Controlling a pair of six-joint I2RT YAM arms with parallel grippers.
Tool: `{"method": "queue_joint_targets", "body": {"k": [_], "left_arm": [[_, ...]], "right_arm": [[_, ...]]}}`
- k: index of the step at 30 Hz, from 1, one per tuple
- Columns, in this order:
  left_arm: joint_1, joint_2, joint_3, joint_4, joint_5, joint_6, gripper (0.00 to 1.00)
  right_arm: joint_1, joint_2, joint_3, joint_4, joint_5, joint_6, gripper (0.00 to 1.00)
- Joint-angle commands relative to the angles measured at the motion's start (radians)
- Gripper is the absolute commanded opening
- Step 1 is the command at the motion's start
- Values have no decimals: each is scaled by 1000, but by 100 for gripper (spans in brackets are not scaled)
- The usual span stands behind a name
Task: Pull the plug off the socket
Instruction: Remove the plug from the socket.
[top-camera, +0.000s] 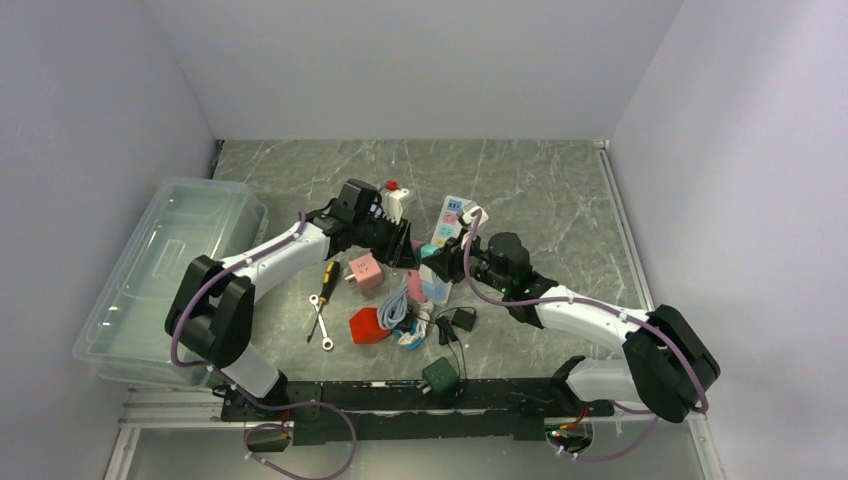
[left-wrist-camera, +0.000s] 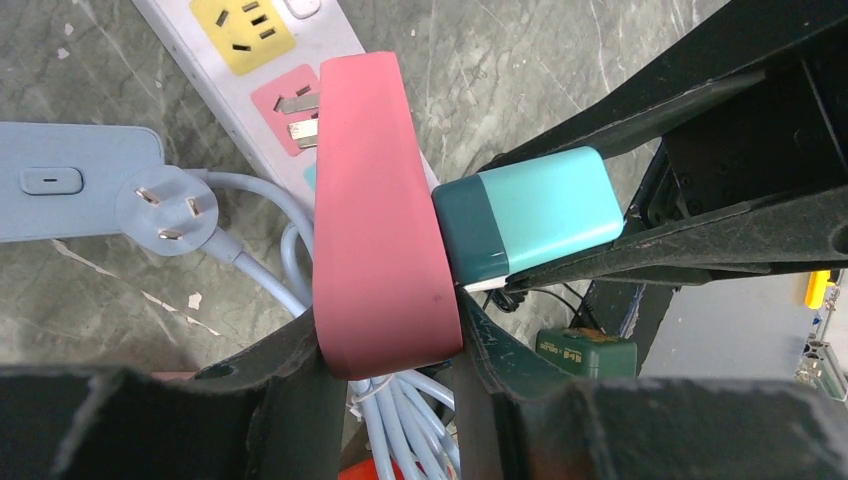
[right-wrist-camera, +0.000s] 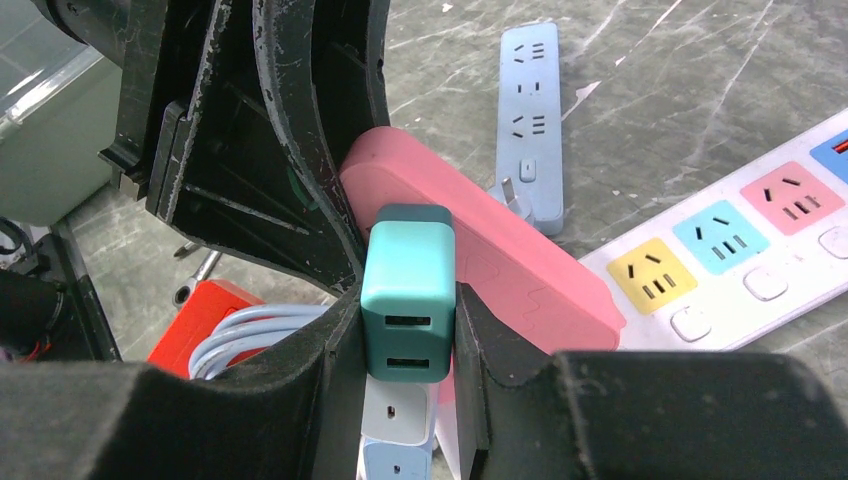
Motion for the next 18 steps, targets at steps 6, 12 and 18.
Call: {"method": "queue_joint_targets", "body": {"k": [6,12,18], "left_arm": [[-1,-50,39,3,-40,-9,0],[-1,-30,41,2,-47,-32,0],[-1,-32,39,8,-36,-27,0]], "right_arm": [[50,-23,25,15,113,-54,0],[127,-10,42,-3,207,-103,0],[129,-6,39,2,216,-91,0]]}}
